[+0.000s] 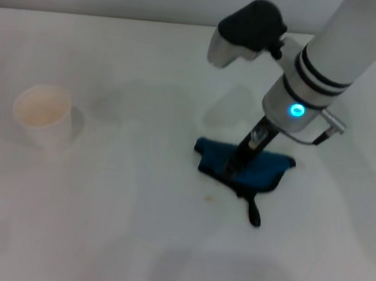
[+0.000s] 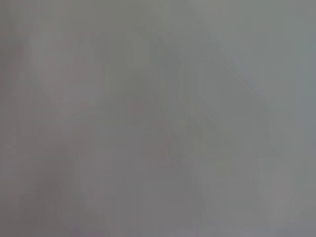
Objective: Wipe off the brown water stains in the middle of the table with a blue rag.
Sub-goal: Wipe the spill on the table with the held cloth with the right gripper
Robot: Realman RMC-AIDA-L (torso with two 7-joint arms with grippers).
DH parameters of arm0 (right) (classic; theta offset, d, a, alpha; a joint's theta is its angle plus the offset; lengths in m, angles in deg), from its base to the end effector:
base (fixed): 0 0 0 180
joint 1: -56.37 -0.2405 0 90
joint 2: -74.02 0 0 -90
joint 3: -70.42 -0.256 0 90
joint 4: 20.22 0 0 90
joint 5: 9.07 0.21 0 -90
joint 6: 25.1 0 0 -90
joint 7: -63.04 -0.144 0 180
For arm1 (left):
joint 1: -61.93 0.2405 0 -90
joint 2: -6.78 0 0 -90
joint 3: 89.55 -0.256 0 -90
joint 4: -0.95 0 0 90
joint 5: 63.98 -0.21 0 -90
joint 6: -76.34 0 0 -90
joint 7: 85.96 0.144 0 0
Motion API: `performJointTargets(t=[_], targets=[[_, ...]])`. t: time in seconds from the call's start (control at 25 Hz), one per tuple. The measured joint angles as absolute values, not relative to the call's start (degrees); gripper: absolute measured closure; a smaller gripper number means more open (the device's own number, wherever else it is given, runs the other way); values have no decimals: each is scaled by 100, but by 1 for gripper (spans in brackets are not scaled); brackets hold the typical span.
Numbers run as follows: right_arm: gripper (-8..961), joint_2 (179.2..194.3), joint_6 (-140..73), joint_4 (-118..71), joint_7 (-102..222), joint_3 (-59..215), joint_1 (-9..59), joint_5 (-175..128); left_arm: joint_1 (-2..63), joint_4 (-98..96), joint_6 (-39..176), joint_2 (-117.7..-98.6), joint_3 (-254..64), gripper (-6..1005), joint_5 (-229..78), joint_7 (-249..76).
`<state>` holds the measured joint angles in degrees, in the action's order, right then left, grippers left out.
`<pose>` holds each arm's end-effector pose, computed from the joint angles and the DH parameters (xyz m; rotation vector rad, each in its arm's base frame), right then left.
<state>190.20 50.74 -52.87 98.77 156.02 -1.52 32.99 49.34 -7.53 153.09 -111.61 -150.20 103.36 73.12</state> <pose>0.1821 0.3882 -0.0688 -2.7021 1.0589 -0.7094 -0.3995 0.2575 0.0643 -1.2627 -0.5846 -0.7243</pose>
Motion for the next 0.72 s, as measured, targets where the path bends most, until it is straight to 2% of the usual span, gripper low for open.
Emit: performJointTargets(t=[0.48,0.72], targets=[[912,19021,6124,-5300,10525,16464,-123,4608,4916,-826,15301,-11161,-15002,196,10277,7313],[912,18969,5356,-5228,10092,16553,-120,4115,4921,-828,15297,-11161,-15016,196,10274,7312]])
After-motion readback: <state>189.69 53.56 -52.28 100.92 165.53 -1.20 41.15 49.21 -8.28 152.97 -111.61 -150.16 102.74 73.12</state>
